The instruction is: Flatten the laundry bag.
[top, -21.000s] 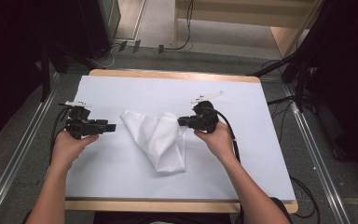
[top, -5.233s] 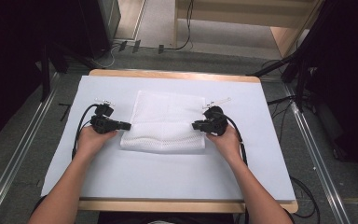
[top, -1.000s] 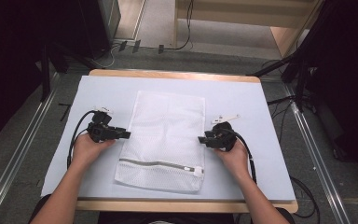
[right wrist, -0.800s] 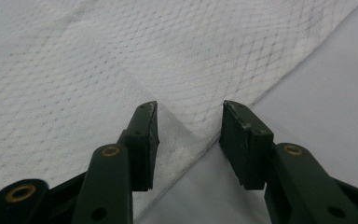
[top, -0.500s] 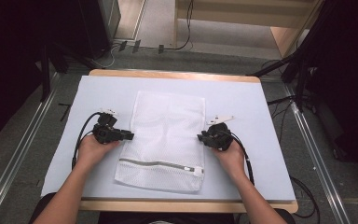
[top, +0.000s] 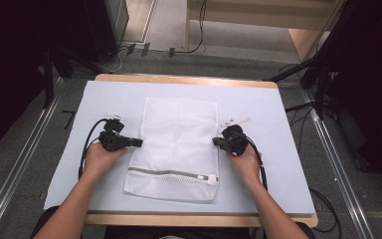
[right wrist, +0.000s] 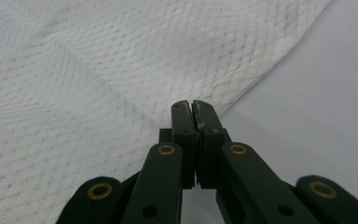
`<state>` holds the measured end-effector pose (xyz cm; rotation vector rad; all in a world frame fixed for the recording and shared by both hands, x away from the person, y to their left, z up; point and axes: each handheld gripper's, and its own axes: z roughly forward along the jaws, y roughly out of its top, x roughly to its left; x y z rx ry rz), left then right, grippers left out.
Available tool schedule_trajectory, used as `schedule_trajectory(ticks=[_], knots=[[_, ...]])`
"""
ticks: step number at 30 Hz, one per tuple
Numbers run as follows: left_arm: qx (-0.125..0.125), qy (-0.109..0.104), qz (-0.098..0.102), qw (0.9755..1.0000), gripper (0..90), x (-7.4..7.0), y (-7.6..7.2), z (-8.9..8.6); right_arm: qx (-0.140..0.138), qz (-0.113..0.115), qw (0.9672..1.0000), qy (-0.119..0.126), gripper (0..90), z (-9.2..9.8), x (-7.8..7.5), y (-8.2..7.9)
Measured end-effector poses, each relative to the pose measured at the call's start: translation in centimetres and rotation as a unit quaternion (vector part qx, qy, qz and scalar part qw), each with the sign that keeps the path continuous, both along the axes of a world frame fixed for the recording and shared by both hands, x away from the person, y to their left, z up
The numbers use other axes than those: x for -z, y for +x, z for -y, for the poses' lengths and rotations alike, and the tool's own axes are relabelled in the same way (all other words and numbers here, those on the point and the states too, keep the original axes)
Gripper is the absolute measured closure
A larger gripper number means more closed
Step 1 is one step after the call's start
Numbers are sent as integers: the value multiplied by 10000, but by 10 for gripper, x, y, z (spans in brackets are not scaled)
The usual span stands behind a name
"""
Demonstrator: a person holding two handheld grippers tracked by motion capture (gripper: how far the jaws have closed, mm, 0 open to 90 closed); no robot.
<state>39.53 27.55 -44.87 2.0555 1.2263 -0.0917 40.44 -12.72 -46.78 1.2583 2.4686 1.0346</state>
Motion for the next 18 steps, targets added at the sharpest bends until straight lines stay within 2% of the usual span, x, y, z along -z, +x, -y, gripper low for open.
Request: schedule_trajectory(ticks=[3,7,11,15,18], knots=[[-47,95,22,9999,900,-1,6,2,10,-38,10000,37,900,-2,0,13],[-215,6,15,9998,900,-1,16,0,64,-23,9999,105,900,-4,-2,30],[-290,74,59,9995,900,0,28,-1,68,-10,9998,175,900,-7,-2,47],[-364,15,68,9993,900,4,39,-3,85,25,9998,188,900,-8,-2,58],[-345,23,110,9993,900,6,41,-5,115,-30,9997,214,896,-7,0,64]])
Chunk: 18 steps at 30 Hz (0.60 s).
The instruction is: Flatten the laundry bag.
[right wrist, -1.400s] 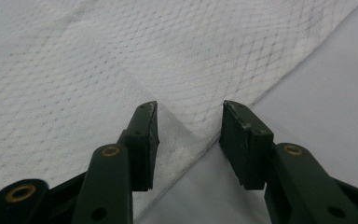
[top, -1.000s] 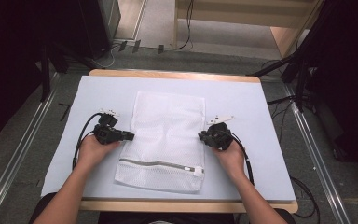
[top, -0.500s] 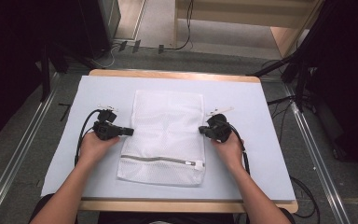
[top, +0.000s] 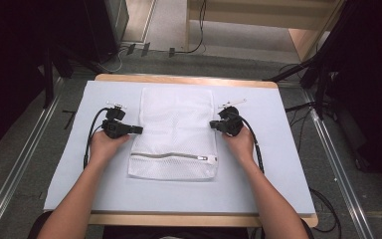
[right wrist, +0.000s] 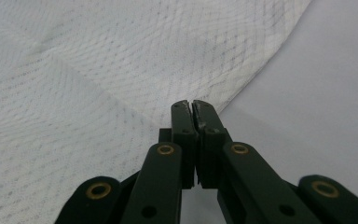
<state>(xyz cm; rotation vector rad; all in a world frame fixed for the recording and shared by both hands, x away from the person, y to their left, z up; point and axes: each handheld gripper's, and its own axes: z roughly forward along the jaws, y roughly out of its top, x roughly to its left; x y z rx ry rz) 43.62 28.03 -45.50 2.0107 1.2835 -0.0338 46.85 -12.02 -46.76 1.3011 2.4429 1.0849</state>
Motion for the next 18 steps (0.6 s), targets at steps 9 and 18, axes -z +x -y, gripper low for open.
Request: schedule_trajectory(ticks=[9,18], knots=[[77,-74,76,9999,653,-6,-4,-3,-46,-61,9999,142,728,6,-2,-2],[334,7,162,9993,541,-19,-16,4,-91,-94,9994,335,566,16,-10,-15]])
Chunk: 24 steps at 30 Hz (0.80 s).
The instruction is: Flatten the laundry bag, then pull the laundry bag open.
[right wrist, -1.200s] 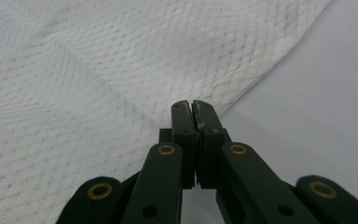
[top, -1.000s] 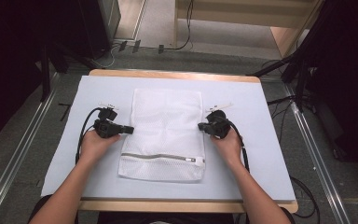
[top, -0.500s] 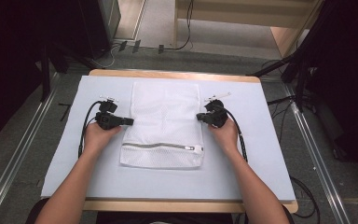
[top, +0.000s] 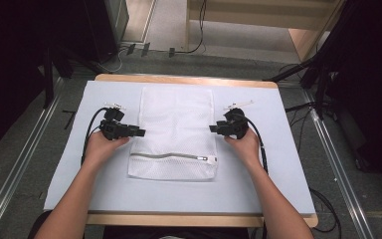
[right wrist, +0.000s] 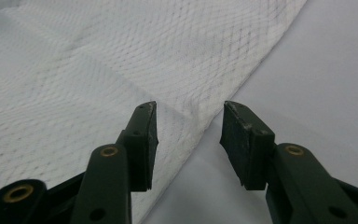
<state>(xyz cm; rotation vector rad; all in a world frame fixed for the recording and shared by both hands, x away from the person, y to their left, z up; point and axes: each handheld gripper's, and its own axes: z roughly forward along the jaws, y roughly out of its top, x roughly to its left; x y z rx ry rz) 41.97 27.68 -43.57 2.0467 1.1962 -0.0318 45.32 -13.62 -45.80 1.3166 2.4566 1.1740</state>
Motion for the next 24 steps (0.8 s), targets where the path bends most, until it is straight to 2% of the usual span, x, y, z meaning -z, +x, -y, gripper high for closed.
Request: schedule_trajectory(ticks=[3,9,14,20,24], knots=[[19,-71,-28,10000,517,-4,-2,0,-59,86,9999,6,560,3,-5,-5],[32,-159,67,9998,461,-11,-7,1,-165,149,9998,-1,544,2,-11,-14],[78,-236,79,9997,418,-16,-12,1,-206,215,9995,93,537,3,-17,-22],[215,-192,149,9995,388,-21,-20,5,-306,292,9991,70,524,3,-22,-33],[307,-216,165,9992,374,-24,-25,8,-363,259,9990,85,525,3,-24,-38]])
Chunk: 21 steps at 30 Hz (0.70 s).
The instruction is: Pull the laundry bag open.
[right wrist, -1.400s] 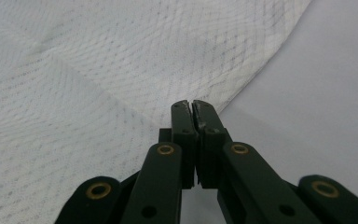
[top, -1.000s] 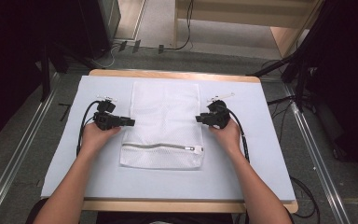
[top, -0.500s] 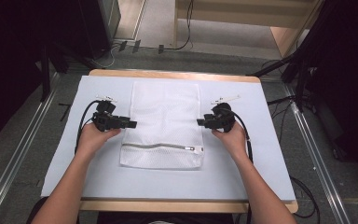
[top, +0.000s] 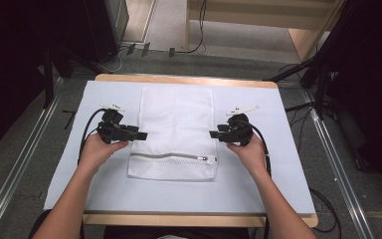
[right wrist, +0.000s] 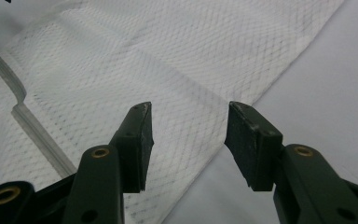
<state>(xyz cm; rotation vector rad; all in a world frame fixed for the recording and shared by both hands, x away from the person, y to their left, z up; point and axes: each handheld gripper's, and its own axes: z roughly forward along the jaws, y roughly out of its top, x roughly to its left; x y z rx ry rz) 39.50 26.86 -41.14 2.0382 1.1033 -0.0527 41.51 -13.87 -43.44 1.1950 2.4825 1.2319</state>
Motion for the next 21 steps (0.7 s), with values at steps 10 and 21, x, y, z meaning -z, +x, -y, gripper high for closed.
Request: schedule_trajectory(ticks=[10,21], knots=[[123,-22,-2,9999,362,-3,-12,11,-160,49,9999,20,535,-2,-2,-16],[452,106,127,9988,362,-3,-24,28,-311,-35,9995,17,565,-2,3,-34]])
